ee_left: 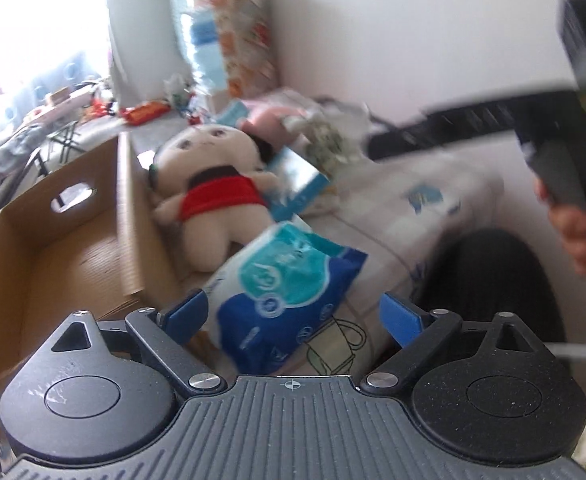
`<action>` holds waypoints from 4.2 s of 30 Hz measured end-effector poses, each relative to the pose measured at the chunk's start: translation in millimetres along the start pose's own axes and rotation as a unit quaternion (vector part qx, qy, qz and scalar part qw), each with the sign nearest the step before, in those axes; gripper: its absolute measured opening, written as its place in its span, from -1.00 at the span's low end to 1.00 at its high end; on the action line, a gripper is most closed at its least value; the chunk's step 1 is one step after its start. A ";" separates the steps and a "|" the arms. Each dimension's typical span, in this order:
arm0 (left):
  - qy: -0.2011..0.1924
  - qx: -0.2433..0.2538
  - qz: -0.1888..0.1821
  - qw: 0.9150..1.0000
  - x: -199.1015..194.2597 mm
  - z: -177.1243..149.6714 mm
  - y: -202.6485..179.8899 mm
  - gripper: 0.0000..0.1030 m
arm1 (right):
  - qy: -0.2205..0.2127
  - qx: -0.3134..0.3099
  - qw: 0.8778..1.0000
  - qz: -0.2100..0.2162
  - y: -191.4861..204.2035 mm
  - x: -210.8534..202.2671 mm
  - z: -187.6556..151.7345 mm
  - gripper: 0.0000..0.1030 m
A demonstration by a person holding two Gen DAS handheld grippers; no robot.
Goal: Organize soft objects
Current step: 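Grasp the blue-white wet wipes pack with the left tool while the right tool grasps the blue bandage box, then carry the wipes pack with the left tool while the right tool carries the bandage box toward the cardboard box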
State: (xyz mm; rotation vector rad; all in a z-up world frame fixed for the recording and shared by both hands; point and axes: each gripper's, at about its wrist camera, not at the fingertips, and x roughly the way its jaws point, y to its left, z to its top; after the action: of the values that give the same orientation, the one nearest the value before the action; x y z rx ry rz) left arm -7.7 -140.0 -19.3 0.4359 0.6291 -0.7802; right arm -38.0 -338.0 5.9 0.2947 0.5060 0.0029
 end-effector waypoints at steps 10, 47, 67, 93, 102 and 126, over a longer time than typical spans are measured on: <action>0.062 0.113 0.084 0.988 66.8 5.1 -29.6 0.94 | 0.063 0.061 0.993 0.073 -41.1 63.4 11.5 0.32; 0.107 0.036 0.098 0.989 84.2 34.0 -32.5 0.00 | 0.078 0.135 0.984 0.082 -81.5 101.0 25.4 -0.59; 0.138 0.111 0.074 0.981 115.1 43.8 -17.9 1.00 | 0.071 0.134 0.983 0.104 -82.5 71.6 -8.1 -0.58; 0.193 -0.066 0.025 0.979 115.7 43.1 14.2 0.62 | 0.103 0.134 0.980 0.105 -84.2 87.0 -7.2 -0.51; 0.150 -0.104 -0.001 0.983 87.0 35.8 20.9 0.48 | 0.076 0.131 0.983 0.102 -73.9 63.6 -4.7 -0.58; -0.057 -0.249 0.098 0.962 -125.4 30.0 158.8 0.47 | -0.019 0.004 0.968 0.252 124.5 0.4 116.2 -0.58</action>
State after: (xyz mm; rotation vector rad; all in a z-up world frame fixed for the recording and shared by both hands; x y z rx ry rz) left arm 55.0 8.0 107.1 -0.0104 0.6388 -0.4318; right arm 26.6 -250.9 137.2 0.4241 0.3818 0.4889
